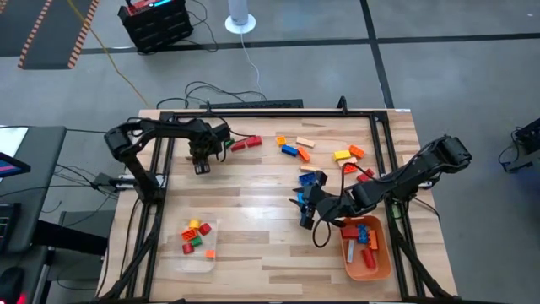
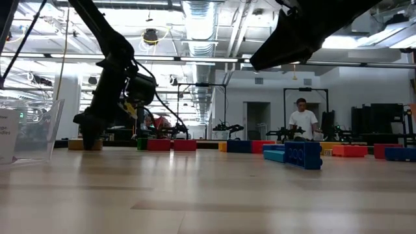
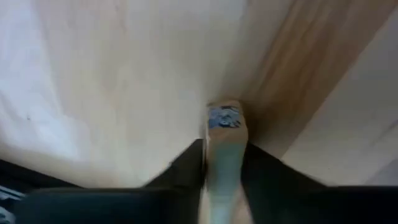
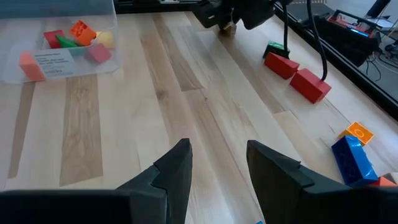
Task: Sort blocks by size
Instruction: Put the large brown block into the orange bin
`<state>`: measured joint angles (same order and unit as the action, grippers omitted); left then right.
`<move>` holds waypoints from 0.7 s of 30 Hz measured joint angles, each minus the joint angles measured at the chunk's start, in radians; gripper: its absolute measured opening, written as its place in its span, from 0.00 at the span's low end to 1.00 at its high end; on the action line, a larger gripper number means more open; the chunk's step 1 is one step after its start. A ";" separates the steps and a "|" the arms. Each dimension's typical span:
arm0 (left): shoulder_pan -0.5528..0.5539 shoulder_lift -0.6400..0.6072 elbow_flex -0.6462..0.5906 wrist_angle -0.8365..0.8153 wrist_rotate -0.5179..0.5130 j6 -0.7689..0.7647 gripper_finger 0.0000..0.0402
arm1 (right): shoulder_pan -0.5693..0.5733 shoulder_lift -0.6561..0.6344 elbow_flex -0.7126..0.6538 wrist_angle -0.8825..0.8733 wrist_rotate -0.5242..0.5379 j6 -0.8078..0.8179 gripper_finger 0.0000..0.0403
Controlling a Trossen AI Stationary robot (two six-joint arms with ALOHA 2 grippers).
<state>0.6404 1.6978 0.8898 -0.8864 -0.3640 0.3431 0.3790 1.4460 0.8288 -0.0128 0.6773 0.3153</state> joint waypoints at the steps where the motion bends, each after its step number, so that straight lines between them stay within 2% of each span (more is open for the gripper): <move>1: -0.001 0.000 0.005 -0.004 0.000 -0.001 0.17 | 0.000 0.000 0.000 0.000 0.000 0.000 0.45; 2: -0.001 0.000 0.011 -0.010 -0.001 -0.003 0.12 | 0.000 0.000 0.000 0.000 0.000 -0.001 0.45; 8: -0.015 0.000 0.055 -0.076 -0.011 -0.003 0.13 | 0.003 0.000 0.000 0.000 0.000 -0.002 0.45; 15: -0.057 -0.132 0.156 -0.128 -0.006 -0.023 0.13 | 0.023 -0.027 0.000 -0.030 0.045 -0.002 0.45; 17: -0.065 -0.184 0.186 -0.121 0.039 -0.033 0.13 | 0.034 -0.041 0.000 -0.041 0.068 0.003 0.45; 21: -0.105 -0.293 0.203 -0.006 0.247 -0.058 0.13 | 0.052 -0.053 0.000 -0.038 0.075 0.005 0.45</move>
<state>0.5357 1.4049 1.0924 -0.8924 -0.1165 0.2847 0.4308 1.3925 0.8289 -0.0504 0.7522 0.3202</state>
